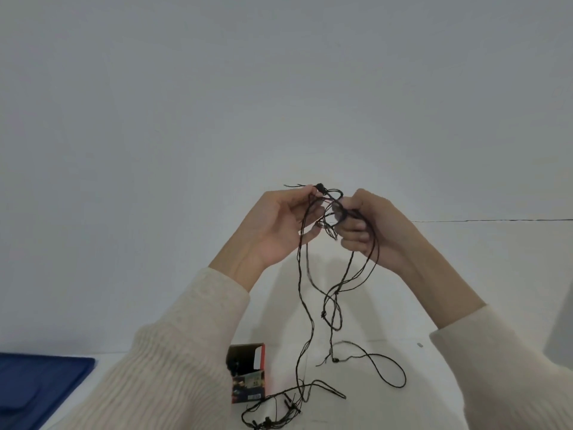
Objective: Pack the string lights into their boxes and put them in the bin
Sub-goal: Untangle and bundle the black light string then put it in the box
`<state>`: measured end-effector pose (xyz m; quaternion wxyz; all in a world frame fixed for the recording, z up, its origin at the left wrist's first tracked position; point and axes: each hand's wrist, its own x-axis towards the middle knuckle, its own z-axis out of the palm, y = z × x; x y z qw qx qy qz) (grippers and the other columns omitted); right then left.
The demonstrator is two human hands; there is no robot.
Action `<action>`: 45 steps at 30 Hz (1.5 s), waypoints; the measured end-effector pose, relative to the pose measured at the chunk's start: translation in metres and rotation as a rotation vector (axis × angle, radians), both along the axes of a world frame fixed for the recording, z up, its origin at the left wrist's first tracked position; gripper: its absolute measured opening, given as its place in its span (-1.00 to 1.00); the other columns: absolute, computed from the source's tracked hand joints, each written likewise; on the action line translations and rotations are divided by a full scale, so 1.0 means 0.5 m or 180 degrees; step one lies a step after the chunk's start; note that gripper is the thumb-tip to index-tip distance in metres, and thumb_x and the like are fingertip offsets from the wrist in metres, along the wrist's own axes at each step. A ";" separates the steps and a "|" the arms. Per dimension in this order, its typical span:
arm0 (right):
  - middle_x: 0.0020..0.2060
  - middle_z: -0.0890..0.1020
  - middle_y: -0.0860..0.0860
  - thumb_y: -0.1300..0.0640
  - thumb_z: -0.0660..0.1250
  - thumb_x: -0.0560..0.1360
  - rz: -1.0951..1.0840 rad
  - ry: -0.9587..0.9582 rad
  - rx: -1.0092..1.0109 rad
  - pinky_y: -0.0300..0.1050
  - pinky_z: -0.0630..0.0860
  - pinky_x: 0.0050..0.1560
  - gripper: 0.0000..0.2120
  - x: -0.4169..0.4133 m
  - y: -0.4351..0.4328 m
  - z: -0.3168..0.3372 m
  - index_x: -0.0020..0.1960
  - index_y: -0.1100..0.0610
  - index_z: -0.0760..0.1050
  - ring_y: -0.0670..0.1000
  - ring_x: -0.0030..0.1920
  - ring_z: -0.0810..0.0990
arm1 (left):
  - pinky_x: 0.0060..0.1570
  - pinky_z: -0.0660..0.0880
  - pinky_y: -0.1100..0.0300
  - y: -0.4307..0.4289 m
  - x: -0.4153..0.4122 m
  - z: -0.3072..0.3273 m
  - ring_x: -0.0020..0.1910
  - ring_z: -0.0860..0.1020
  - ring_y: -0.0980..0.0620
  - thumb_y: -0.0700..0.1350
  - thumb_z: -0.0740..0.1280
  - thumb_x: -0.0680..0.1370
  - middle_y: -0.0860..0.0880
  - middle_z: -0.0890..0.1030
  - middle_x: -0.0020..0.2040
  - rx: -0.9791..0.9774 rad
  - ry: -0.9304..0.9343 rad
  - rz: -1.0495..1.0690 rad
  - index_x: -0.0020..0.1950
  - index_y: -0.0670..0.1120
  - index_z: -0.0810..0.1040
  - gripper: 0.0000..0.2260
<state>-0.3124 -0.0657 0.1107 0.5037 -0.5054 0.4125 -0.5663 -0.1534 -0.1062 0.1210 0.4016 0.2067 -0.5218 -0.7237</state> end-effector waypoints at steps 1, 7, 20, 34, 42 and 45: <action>-0.52 0.16 -0.06 0.18 0.17 0.45 -0.0072 0.0300 -0.0003 -0.22 0.00 -0.51 -0.82 -0.003 0.001 -0.002 -0.29 0.08 0.23 -0.06 -0.50 0.04 | -0.10 0.40 0.18 0.001 0.000 0.000 -0.26 0.51 0.11 -0.15 0.26 0.52 0.05 0.55 -0.34 -0.0075 -0.0078 -0.0020 -0.26 -0.06 0.54 -0.83; -0.54 0.43 -0.07 0.13 0.34 0.37 -0.2557 0.2681 -0.0808 -0.18 0.28 -0.39 -0.80 -0.050 0.000 -0.015 -0.40 0.11 0.42 -0.06 -0.45 0.35 | 0.11 0.38 0.09 -0.006 0.033 0.002 -0.31 0.47 0.10 -0.15 0.29 0.52 0.08 0.39 -0.53 -0.0302 -0.0277 0.0478 -0.29 -0.01 0.53 -0.81; -0.51 0.16 -0.06 0.19 0.32 0.45 -0.0973 0.1007 0.0066 -0.19 0.04 -0.47 -0.64 -0.056 -0.008 -0.023 -0.52 0.05 0.44 -0.02 -0.46 0.08 | -0.04 0.47 0.20 0.001 -0.039 -0.075 -0.17 0.61 0.10 -0.06 0.37 0.51 0.00 0.65 -0.14 -0.1549 -0.1626 0.0436 0.18 -0.08 0.44 -0.71; -0.46 0.17 -0.10 -0.11 0.36 0.46 -0.0678 0.1566 0.0086 -0.25 0.04 -0.50 -0.73 -0.084 0.002 -0.030 0.10 -0.01 0.55 -0.05 -0.46 0.11 | -0.53 0.20 0.36 -0.028 0.032 -0.037 -0.48 0.33 0.13 -0.13 0.23 0.59 0.06 0.66 -0.06 -0.1474 -0.1536 0.0628 -0.04 -0.04 0.53 -0.91; -0.47 0.14 -0.08 0.02 0.32 0.52 -0.0522 0.1437 -0.0216 -0.25 0.02 -0.48 -0.78 -0.058 -0.008 -0.030 -0.16 0.14 0.62 -0.06 -0.48 0.08 | -0.55 0.17 0.38 -0.032 0.040 -0.026 -0.52 0.31 0.14 -0.14 0.22 0.60 0.03 0.65 -0.10 -0.1456 -0.1569 0.0798 0.00 -0.07 0.54 -0.90; -0.44 0.12 -0.07 -0.22 0.32 0.41 -0.0448 0.1670 -0.0131 -0.26 0.03 -0.48 -0.61 -0.049 -0.001 -0.023 0.01 0.06 0.62 -0.05 -0.46 0.09 | -0.55 0.15 0.38 -0.036 0.047 -0.029 -0.51 0.29 0.12 -0.13 0.24 0.59 0.02 0.67 -0.10 -0.1500 -0.1694 0.0754 -0.03 -0.05 0.55 -0.90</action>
